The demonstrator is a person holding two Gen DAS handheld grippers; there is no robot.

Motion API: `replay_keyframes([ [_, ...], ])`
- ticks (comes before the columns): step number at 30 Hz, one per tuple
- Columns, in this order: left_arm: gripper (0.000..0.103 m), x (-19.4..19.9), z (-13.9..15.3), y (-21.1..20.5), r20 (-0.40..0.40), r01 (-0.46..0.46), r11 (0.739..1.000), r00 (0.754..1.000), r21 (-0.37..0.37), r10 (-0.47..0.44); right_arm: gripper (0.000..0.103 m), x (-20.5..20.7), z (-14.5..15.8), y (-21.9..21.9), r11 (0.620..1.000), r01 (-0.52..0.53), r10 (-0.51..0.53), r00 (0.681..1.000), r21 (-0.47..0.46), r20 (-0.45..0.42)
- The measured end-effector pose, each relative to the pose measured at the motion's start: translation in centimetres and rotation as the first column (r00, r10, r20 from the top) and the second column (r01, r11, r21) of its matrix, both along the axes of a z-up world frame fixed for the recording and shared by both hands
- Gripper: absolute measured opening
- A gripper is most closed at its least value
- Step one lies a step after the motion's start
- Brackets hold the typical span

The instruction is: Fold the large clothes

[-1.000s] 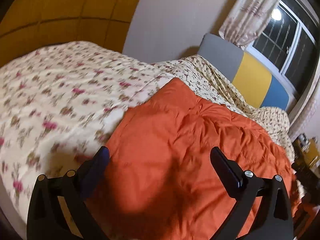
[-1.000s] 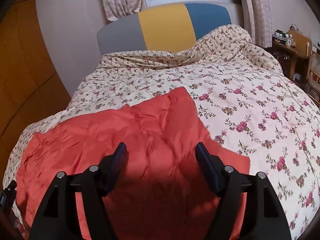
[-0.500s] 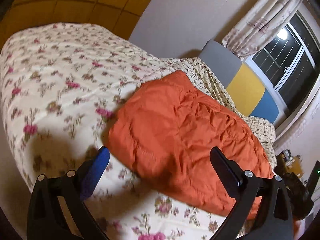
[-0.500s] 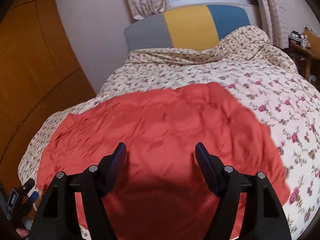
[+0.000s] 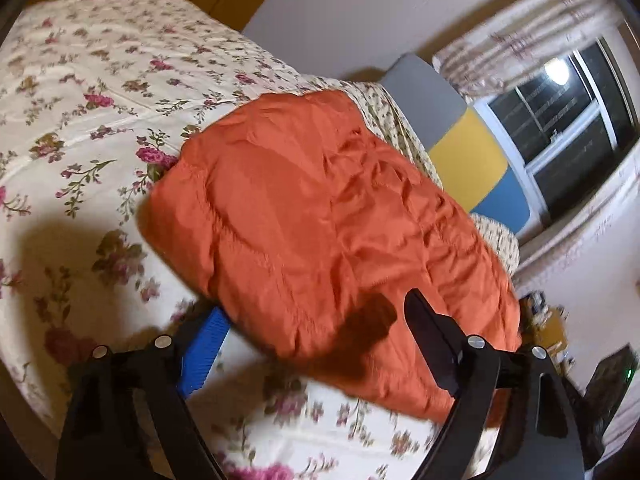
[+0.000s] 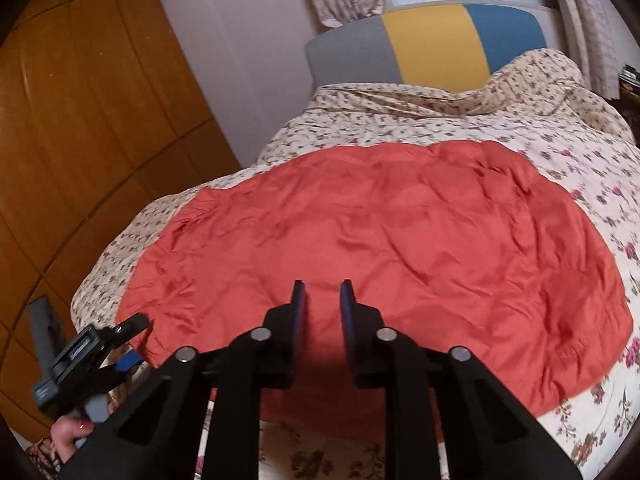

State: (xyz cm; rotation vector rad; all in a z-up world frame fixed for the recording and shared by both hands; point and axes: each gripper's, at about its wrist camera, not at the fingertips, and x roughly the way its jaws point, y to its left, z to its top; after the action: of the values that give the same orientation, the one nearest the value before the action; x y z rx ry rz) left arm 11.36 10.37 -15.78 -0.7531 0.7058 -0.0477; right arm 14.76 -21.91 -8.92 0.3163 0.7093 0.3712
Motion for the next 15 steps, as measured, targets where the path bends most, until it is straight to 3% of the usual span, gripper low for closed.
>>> replay_keyframes([
  [5, 0.084, 0.7, -0.2, 1.1, 0.014, -0.039, 0.997, 0.999, -0.073, 0.040, 0.007, 0.1, -1.4, 2.5, 0.996, -0.047, 0.045, 0.999, -0.080, -0.026],
  [9, 0.084, 1.1, -0.3, 0.7, 0.034, -0.031, 0.998, 0.999, -0.046, 0.033, 0.004, 1.0, -4.6, 2.8, 0.995, -0.044, 0.037, 0.996, -0.091, -0.079],
  [12, 0.084, 1.4, -0.3, -0.2, 0.040, -0.040, 0.999, 0.998, -0.002, 0.040, 0.004, 1.0, -5.8, 3.5, 0.987, -0.054, 0.049, 0.998, -0.148, -0.034],
  [15, 0.094, 1.7, -0.1, -0.9, 0.050, -0.050, 0.998, 0.998, 0.030, 0.049, 0.004, 0.9, -6.1, 3.7, 0.987, -0.050, 0.047, 0.999, -0.152, -0.026],
])
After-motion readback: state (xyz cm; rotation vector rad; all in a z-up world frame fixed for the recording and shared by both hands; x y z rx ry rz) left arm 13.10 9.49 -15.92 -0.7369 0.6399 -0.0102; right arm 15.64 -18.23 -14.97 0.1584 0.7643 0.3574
